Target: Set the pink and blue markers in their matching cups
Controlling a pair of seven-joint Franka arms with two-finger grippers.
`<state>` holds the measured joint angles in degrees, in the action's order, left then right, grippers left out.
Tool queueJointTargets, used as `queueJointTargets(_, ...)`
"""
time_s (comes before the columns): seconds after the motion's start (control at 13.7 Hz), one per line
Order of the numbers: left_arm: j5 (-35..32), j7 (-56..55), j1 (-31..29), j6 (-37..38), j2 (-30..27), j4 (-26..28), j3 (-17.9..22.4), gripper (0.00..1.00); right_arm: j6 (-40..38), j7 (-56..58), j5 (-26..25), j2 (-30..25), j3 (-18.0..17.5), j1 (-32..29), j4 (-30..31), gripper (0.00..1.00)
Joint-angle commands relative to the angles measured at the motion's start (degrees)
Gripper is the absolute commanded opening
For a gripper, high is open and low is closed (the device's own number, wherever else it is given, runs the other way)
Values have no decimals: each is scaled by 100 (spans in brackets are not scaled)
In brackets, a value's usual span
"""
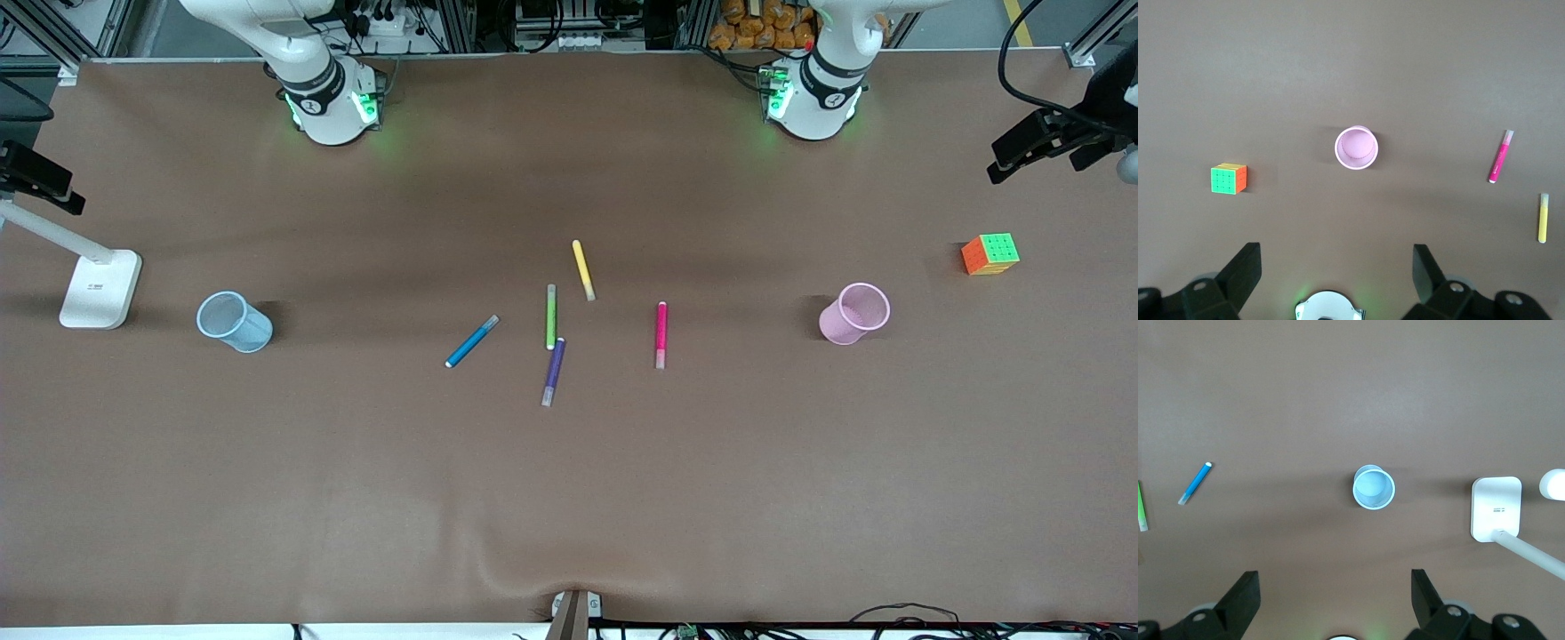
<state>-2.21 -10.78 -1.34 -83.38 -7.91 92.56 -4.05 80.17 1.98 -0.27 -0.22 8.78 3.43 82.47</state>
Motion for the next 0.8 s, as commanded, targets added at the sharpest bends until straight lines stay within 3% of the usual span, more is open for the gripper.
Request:
queueJointTargets(0.0,-8,76,-16,155,96,-142,-25,100,34,-110,107,-154,-61,-71,155,100)
queueJointTargets(0.73,-25,6,-7,322,386,-265,-43,100,104,-75,115,-136,-69,-97,147,100)
